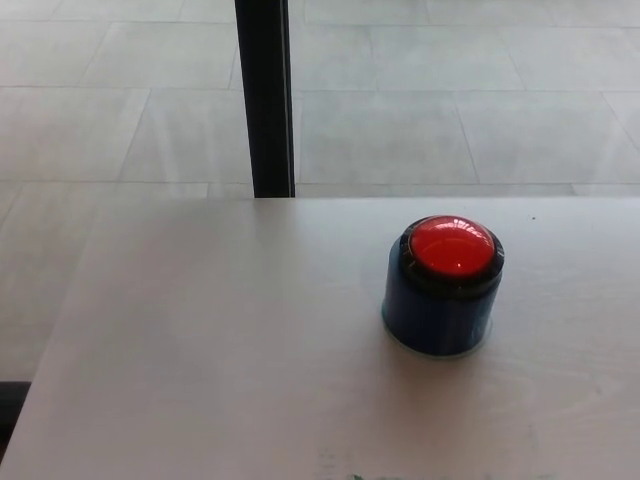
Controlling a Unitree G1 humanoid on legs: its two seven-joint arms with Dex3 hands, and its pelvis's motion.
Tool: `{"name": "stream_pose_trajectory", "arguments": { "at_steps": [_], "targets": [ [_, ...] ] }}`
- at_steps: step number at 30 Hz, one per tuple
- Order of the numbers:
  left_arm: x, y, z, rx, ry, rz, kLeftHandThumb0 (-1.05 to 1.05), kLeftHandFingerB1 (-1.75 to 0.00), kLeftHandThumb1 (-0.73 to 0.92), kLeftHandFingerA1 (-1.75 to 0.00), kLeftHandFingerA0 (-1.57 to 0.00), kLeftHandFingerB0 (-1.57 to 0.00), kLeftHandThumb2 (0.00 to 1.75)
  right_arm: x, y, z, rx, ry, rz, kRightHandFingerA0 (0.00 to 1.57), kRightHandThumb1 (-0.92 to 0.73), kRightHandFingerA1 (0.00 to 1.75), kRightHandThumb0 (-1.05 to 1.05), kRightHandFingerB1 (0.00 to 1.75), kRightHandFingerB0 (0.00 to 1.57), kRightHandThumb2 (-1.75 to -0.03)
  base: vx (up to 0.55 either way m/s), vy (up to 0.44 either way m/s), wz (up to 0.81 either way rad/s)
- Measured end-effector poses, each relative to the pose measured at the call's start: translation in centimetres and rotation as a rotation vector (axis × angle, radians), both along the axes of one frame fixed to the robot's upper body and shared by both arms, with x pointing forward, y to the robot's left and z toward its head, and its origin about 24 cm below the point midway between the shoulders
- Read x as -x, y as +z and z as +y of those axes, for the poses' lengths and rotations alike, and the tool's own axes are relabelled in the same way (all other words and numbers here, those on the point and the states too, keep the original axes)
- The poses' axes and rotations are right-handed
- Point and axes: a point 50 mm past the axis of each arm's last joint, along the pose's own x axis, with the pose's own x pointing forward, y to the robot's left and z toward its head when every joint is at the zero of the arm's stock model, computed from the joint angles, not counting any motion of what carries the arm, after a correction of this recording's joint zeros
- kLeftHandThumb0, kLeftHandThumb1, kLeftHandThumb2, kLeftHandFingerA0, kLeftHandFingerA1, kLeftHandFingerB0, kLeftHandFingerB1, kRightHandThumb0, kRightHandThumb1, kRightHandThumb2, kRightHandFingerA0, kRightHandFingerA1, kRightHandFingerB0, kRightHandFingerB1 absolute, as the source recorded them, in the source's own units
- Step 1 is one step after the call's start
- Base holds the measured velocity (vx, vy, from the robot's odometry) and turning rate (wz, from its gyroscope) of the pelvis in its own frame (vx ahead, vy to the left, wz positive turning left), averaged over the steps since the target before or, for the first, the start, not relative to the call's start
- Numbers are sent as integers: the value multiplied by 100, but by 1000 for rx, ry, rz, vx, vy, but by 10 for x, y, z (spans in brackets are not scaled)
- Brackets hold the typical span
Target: The robot uses its right hand to press the red button kept in the middle of the desk
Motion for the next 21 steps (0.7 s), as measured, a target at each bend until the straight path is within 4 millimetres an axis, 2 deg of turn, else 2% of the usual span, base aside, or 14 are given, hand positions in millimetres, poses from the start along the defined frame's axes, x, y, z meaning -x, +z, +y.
{"name": "stream_pose_trajectory", "arguments": {
  "at_steps": [3,4,5,6,8,9,10,12,13,14,15,16,17,21],
  "targets": [
    [2,-1,1,7,22,-4,-54,-94,92,-120,-52,-32,106,-22,49,-3,92,13,-115,140,-17,98,-70,72,137,-126,0,0,0],
    [2,-1,1,10,31,-9,-54,-97,92,-119,-49,-35,106,-28,67,-3,125,16,-158,142,-20,120,-70,88,140,-130,0,0,0],
    [3,0,2,10,37,-10,-54,-97,92,-119,-49,-36,107,-34,80,-1,153,25,-188,142,-26,133,-76,121,133,-125,0,0,0],
    [4,0,2,10,42,-9,-54,-97,92,-119,-49,-36,107,-42,99,5,196,45,-227,142,-26,133,-76,121,133,-125,0,0,0],
    [3,0,2,9,46,-11,-53,-96,92,-118,-51,-36,107,-54,128,16,273,84,-280,136,-22,136,-65,123,126,-129,0,0,0],
    [4,0,3,8,49,-10,-53,-97,92,-120,-50,-35,108,-59,140,22,304,104,-302,118,-20,154,-34,135,111,-143,0,0,0],
    [4,0,3,7,53,-10,-53,-97,92,-120,-50,-35,108,-69,156,33,340,140,-330,118,-20,154,-34,135,111,-143,0,0,0],
    [3,0,3,9,55,-14,-53,-96,92,-119,-49,-34,109,-78,174,46,375,182,-362,100,-34,163,-14,149,93,-142,0,0,0],
    [3,0,3,9,56,-15,-54,-98,92,-119,-53,-38,107,-84,182,52,387,205,-377,97,-51,173,-3,155,87,-126,0,0,0],
    [4,1,3,9,56,-14,-54,-98,92,-119,-53,-38,107,-87,186,56,392,220,-382,97,-51,173,-3,155,87,-126,0,0,0],
    [5,0,4,7,57,-8,-55,-100,92,-121,-54,-37,108,-96,193,63,387,253,-399,125,-55,145,-3,129,103,-120,0,0,0],
    [5,1,4,7,58,-7,-55,-97,92,-120,-53,-35,107,-101,196,68,384,273,-408,124,-55,149,-2,132,99,-121,0,0,0],
    [5,1,4,7,60,-7,-54,-97,92,-119,-52,-36,107,-108,200,73,382,297,-415,94,-54,175,-3,156,82,-124,0,0,0],
    [5,1,4,8,67,-8,-55,-99,92,-122,-55,-38,107,-134,212,97,369,414,-438,95,-53,175,-10,154,82,-126,0,0,0]
  ]
}}
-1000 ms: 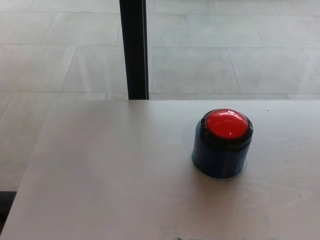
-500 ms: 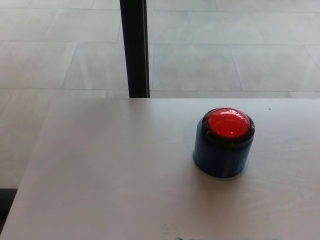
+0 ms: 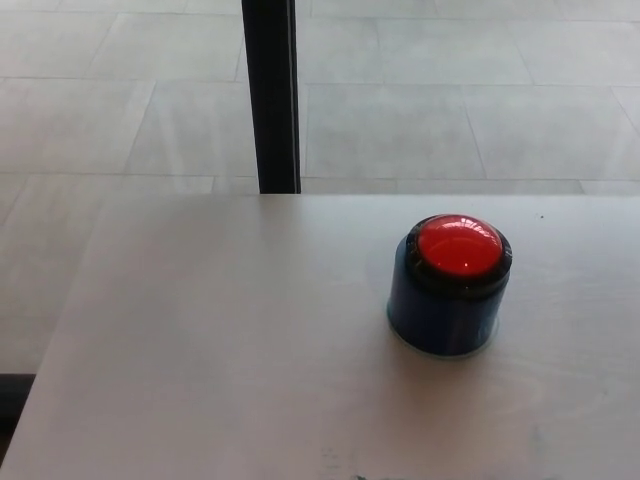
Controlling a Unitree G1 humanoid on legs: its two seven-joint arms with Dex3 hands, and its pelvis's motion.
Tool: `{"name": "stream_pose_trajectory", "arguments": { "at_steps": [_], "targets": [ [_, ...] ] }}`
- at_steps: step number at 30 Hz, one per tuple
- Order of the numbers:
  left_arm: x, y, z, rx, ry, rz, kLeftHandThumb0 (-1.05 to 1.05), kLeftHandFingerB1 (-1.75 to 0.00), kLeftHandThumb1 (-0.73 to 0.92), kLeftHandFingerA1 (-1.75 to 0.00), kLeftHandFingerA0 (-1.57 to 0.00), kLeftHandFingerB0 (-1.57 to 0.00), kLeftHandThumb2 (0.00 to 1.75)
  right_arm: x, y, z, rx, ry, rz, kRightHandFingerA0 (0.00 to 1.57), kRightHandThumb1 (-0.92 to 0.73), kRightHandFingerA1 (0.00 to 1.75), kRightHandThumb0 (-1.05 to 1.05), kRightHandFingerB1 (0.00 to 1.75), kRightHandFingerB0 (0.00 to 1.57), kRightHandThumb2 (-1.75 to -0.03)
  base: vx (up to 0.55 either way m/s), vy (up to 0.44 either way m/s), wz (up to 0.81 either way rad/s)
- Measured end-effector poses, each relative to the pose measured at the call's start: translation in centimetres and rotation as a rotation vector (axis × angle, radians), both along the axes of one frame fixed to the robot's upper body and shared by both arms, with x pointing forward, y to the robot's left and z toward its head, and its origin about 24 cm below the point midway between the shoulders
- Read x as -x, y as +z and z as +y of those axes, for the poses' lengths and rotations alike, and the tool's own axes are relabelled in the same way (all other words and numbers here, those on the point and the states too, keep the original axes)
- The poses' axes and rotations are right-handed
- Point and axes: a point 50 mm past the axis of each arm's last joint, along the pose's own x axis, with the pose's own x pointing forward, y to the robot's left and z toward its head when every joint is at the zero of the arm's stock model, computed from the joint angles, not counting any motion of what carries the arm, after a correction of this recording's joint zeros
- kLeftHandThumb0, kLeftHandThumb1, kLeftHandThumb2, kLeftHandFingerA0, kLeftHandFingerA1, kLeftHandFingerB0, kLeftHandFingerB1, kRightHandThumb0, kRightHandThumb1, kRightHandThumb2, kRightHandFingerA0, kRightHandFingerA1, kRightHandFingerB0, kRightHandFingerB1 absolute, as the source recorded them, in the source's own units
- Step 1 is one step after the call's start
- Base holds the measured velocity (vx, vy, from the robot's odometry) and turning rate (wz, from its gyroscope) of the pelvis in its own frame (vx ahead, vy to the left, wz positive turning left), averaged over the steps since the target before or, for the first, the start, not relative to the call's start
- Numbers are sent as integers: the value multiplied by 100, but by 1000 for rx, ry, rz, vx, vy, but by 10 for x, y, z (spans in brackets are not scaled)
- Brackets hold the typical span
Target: The robot uses its right hand to press the red button kept in the middle of the desk
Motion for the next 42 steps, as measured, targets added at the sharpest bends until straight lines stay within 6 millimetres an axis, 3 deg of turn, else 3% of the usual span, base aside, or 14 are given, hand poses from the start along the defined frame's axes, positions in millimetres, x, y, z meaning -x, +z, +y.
{"name": "stream_pose_trajectory", "arguments": {
  "at_steps": [3,4,5,6,7,8,12,18,21,22,25,26,27,42],
  "targets": [
    [0,0,0,-1,1,0,-55,-97,92,-120,-53,-36,107,-17,6,22,29,103,6,97,-50,175,-9,153,83,-128,0,0,0],
    [0,0,0,-1,1,0,-53,-83,92,-102,-61,-40,114,-21,9,29,46,134,9,97,-48,175,-8,152,84,-128,0,0,0],
    [1,0,0,-1,1,3,-53,-95,92,-119,-53,-34,111,-26,10,36,58,169,13,95,-47,175,-10,150,85,-126,0,0,0],
    [2,-1,0,-1,0,6,-53,-95,92,-119,-52,-34,110,-29,11,42,67,194,18,124,-47,146,-16,127,96,-120,0,0,0],
    [2,-1,0,-1,1,8,-54,-98,92,-119,-51,-36,109,-36,12,54,83,240,28,123,-48,145,-17,126,96,-120,0,0,0],
    [3,-1,0,0,2,8,-53,-97,92,-120,-52,-34,109,-41,12,63,96,276,37,91,-44,175,-11,153,79,-133,0,0,0],
    [3,-1,0,2,8,1,-53,-97,92,-120,-50,-34,110,-59,3,105,174,414,98,93,-37,175,-10,157,84,-148,0,0,0],
    [3,-1,0,7,14,-5,-53,-99,92,-121,-50,-34,111,-80,-26,159,235,565,208,95,-40,175,-10,154,82,-139,0,0,0],
    [3,-1,0,9,16,-5,-53,-102,92,-125,-54,-38,110,-85,-42,180,250,616,253,95,-41,175,-10,157,84,-147,0,0,0],
    [3,-1,0,9,16,-5,-53,-104,92,-124,-56,-43,110,-86,-46,183,253,624,266,95,-42,175,-11,157,83,-139,0,0,0],
    [3,-2,0,8,11,0,-53,-103,92,-119,-52,-42,109,-89,-61,190,249,642,314,96,-44,175,-8,156,86,-141,0,0,0],
    [3,-2,0,8,9,2,-53,-95,92,-105,-63,-55,111,-90,-66,192,246,648,327,97,-42,175,-11,155,84,-139,0,0,0],
    [3,-2,0,7,7,3,-52,-100,92,-117,-52,-40,109,-90,-69,194,240,654,338,99,-44,175,-8,156,86,-143,0,0,0],
    [4,-3,-1,6,-1,15,-52,-93,92,-115,-49,-33,108,-90,-119,209,207,693,487,91,-58,175,-13,158,79,-118,0,0,0]
  ]
}}
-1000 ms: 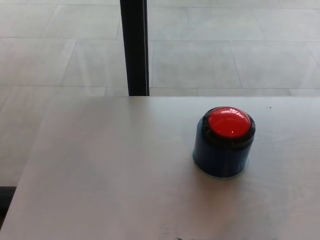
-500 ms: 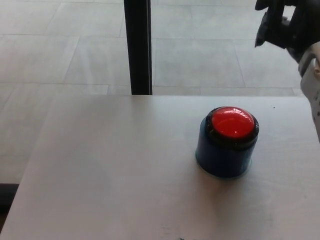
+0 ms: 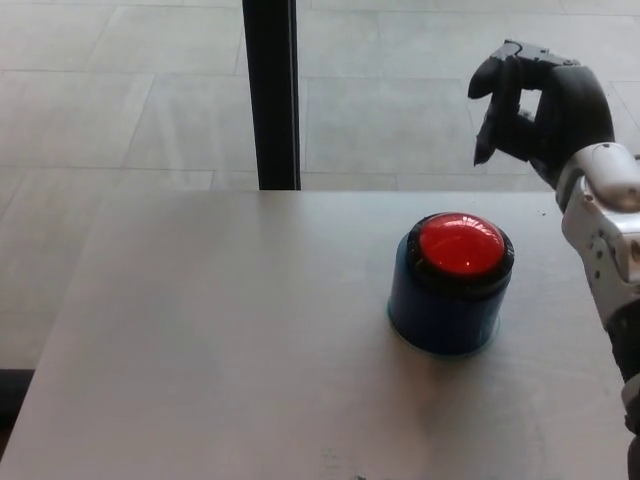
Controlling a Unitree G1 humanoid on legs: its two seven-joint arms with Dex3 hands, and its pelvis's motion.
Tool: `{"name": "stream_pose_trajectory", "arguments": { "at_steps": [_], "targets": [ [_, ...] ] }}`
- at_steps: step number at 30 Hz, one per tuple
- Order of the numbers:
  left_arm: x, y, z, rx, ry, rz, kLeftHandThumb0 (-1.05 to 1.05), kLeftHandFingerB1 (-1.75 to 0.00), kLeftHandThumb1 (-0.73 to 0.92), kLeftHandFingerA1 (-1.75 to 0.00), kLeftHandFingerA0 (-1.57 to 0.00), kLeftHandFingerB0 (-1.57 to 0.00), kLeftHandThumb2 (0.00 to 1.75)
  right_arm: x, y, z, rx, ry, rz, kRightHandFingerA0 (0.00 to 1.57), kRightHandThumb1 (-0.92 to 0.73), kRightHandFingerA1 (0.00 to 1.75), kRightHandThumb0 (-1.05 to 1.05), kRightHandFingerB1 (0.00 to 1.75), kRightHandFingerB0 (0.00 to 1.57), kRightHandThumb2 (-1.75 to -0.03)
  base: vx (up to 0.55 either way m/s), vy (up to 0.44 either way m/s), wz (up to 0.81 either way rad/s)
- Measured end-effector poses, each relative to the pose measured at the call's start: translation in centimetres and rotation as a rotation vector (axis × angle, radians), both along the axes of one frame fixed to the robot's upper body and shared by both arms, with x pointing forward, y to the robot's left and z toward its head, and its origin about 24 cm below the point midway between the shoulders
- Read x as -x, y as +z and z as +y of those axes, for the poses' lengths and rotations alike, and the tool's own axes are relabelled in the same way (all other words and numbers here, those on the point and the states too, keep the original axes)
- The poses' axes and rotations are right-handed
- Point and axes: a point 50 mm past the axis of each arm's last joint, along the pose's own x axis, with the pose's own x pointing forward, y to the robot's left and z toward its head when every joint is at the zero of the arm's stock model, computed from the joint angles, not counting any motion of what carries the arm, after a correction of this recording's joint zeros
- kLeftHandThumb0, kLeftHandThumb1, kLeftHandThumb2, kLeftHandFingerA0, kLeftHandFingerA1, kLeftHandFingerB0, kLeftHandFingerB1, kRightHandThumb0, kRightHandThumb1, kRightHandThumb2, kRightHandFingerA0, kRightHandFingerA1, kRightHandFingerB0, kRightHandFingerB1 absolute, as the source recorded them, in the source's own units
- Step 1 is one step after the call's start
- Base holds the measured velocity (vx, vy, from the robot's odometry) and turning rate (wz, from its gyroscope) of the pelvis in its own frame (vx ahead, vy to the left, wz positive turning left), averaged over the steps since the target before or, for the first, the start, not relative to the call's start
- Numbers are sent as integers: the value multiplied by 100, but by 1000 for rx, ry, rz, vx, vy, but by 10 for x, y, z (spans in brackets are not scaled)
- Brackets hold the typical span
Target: The robot uses its right hand to press the red button kept in the middle of the desk
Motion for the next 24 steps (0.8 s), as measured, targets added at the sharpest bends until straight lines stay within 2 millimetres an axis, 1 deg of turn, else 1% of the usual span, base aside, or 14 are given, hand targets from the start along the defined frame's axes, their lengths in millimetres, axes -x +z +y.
{"name": "stream_pose_trajectory", "arguments": {
  "at_steps": [1,3,4,5,6,12,13,14,15,17,18,21,22,24],
  "targets": [
    [0,0,0,0,0,-1,-53,-99,92,-117,-48,-37,109,0,-3,2,-2,2,9,93,-51,175,-12,158,80,-128,0,0,0],
    [0,0,0,-1,-1,-2,-53,-99,92,-117,-48,-37,109,0,-9,6,-2,8,28,93,-51,175,-12,158,80,-128,0,0,0],
    [0,0,0,-1,-1,-1,-53,-99,92,-120,-53,-38,109,1,-12,7,0,11,38,95,-48,175,-12,157,82,-134,0,0,0],
    [0,0,0,-1,-1,-1,-53,-99,92,-120,-53,-38,109,1,-15,9,5,13,47,95,-48,175,-12,157,82,-134,0,0,0],
    [0,0,0,-1,-1,0,-53,-97,92,-119,-50,-35,110,1,-18,10,10,15,54,97,-47,175,-10,157,85,-139,0,0,0],
    [0,0,0,1,2,-3,-54,-100,92,-123,-52,-35,110,5,-33,15,43,27,87,97,-47,175,-11,158,85,-141,0,0,0],
    [0,0,0,1,2,-3,-54,-102,92,-124,-54,-39,111,5,-35,15,49,27,91,97,-43,175,-12,158,86,-143,0,0,0],
    [0,0,0,1,1,-2,-54,-97,92,-120,-52,-35,110,6,-37,15,52,28,94,97,-44,175,-13,158,86,-142,0,0,0],
    [0,0,0,0,-2,0,-53,-87,92,-104,-62,-44,115,7,-39,15,60,29,97,97,-46,175,-12,157,85,-139,0,0,0],
    [0,0,0,-1,-4,2,-53,-88,92,-104,-63,-46,115,8,-44,15,71,29,105,98,-47,175,-12,156,85,-137,0,0,0],
    [0,0,0,-1,-4,2,-53,-98,92,-121,-53,-36,109,8,-45,14,74,29,106,99,-49,175,-11,155,86,-135,0,0,0],
    [0,0,0,0,-3,2,-53,-96,92,-120,-50,-34,110,9,-46,14,79,30,100,99,-49,175,-11,156,85,-137,0,0,0],
    [0,0,0,0,-4,2,-55,-95,92,-108,-64,-53,113,9,-47,13,79,29,97,99,-48,175,-10,157,86,-139,0,0,0],
    [-1,0,-1,-1,-6,3,-53,-93,92,-105,-63,-52,110,10,-48,12,79,27,94,99,-50,175,-15,156,83,-130,0,0,0]
  ]
}}
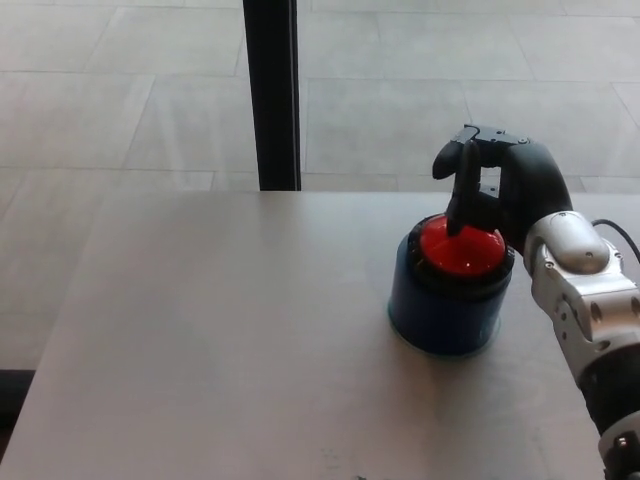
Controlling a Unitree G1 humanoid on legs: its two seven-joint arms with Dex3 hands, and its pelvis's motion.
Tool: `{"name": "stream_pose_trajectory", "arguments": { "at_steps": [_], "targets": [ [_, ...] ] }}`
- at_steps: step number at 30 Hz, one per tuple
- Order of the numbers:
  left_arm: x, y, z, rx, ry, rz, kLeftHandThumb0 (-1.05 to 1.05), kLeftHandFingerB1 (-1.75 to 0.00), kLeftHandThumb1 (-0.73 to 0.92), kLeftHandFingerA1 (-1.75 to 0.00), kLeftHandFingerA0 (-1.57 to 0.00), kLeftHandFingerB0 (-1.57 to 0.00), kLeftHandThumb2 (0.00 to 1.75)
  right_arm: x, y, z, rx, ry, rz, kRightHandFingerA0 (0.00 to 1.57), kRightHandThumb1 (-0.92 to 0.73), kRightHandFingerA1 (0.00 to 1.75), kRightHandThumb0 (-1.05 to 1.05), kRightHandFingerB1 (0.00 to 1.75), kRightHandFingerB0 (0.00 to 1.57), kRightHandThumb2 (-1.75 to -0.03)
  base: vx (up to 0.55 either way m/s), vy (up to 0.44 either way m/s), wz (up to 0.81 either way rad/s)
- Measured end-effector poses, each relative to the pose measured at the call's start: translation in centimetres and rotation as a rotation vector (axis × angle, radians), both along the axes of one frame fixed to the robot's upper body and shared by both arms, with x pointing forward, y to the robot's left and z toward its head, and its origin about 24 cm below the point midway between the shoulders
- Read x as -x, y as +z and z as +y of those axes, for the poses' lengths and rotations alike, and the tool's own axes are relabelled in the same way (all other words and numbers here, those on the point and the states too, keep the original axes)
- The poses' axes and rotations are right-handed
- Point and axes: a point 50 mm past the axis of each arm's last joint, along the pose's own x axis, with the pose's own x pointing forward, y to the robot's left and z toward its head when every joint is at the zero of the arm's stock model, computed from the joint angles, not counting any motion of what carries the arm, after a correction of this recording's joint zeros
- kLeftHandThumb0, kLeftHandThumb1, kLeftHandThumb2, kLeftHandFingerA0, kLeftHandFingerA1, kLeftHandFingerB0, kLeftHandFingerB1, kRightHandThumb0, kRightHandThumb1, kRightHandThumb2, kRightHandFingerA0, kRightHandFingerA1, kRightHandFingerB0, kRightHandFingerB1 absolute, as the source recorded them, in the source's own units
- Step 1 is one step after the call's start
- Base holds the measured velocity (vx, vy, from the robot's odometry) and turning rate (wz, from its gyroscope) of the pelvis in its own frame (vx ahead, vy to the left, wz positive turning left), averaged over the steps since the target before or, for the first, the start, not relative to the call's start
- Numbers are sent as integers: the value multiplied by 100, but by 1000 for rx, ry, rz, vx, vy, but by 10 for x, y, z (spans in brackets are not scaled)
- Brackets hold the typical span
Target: The robot uses its right hand to press the red button kept in the middle of the desk
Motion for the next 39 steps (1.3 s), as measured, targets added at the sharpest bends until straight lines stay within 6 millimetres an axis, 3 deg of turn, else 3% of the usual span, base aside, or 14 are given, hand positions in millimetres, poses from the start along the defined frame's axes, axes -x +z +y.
{"name": "stream_pose_trajectory", "arguments": {
  "at_steps": [1,6,7,8,9,17,21,25,26,29,31,35,39],
  "targets": [
    [0,0,0,0,0,0,-53,-101,92,-123,-54,-39,107,0,-1,-1,-2,-2,0,99,-50,175,-15,156,83,-129,0,0,0],
    [0,0,0,3,4,-3,-55,-102,92,-120,-52,-41,106,2,-4,-2,-17,-14,1,95,-54,175,-14,160,79,-125,0,0,0],
    [0,0,0,4,4,-3,-56,-93,92,-108,-62,-48,107,2,-4,-2,-19,-14,0,96,-52,175,-13,159,80,-127,0,0,0],
    [-1,0,0,5,6,-4,-56,-93,92,-108,-62,-48,107,3,-5,-2,-20,-14,-1,96,-52,175,-13,159,80,-127,0,0,0],
    [-1,0,0,7,9,-8,-55,-100,92,-122,-49,-35,106,3,-6,-2,-21,-14,-2,96,-52,175,-13,159,80,-128,0,0,0],
    [-2,-1,-1,13,11,-10,-54,-99,92,-119,-47,-36,110,8,-13,4,-63,-5,-6,101,-49,175,-9,156,85,-139,0,0,0],
    [-2,-1,-1,15,10,-11,-56,-97,92,-120,-44,-32,110,11,-19,4,-82,-9,-12,97,-49,175,-14,163,80,-131,0,0,0],
    [-2,-1,-1,19,11,-15,-55,-100,92,-121,-52,-39,108,12,-21,3,-89,-18,-17,95,-51,175,-15,164,78,-127,0,0,0],
    [-2,-1,-1,18,10,-14,-55,-106,92,-122,-51,-43,109,12,-21,2,-89,-21,-20,97,-53,175,-14,162,80,-127,0,0,0],
    [-2,-1,-1,18,10,-13,-55,-104,92,-119,-50,-42,108,12,-19,-1,-85,-28,-30,95,-52,175,-13,163,79,-128,0,0,0],
    [-2,-1,-1,19,11,-13,-55,-99,92,-120,-47,-33,111,11,-18,-3,-79,-28,-33,91,-51,175,-15,161,77,-127,0,0,0],
    [0,-1,-1,20,13,-13,-55,-101,92,-123,-53,-35,110,9,-11,-13,-48,-41,-48,97,-49,175,-13,157,80,-135,0,0,0],
    [0,-1,-1,21,17,-15,-55,-99,92,-121,-48,-34,111,5,-2,-23,-14,-54,-55,92,-50,175,-15,158,79,-131,0,0,0]
  ]
}}
